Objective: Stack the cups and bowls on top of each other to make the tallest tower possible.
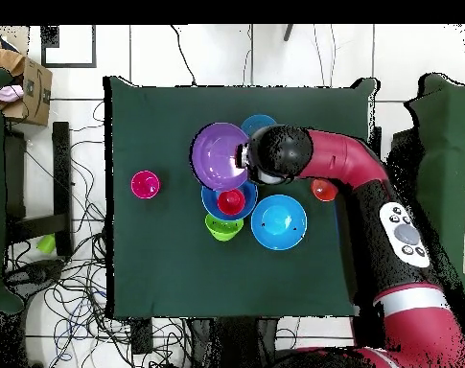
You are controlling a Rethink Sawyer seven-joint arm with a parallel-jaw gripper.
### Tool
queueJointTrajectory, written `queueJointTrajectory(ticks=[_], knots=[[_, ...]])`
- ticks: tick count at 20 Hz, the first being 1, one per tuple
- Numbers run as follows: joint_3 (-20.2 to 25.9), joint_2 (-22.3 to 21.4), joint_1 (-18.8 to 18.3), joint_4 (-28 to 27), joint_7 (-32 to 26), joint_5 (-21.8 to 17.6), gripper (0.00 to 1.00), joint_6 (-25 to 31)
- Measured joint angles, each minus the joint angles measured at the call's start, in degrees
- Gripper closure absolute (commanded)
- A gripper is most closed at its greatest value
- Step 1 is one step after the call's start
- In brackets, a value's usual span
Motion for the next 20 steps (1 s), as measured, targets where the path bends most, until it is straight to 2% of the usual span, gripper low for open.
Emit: queueJointTrajectory(ticks=[10,20], knots=[[2.70,-3.23,-1.35,2.91,0.00,1.50,1.00,0.49],[4.28,-3.45,-3.09,2.98,0.00,1.61,1.00,1.94]])
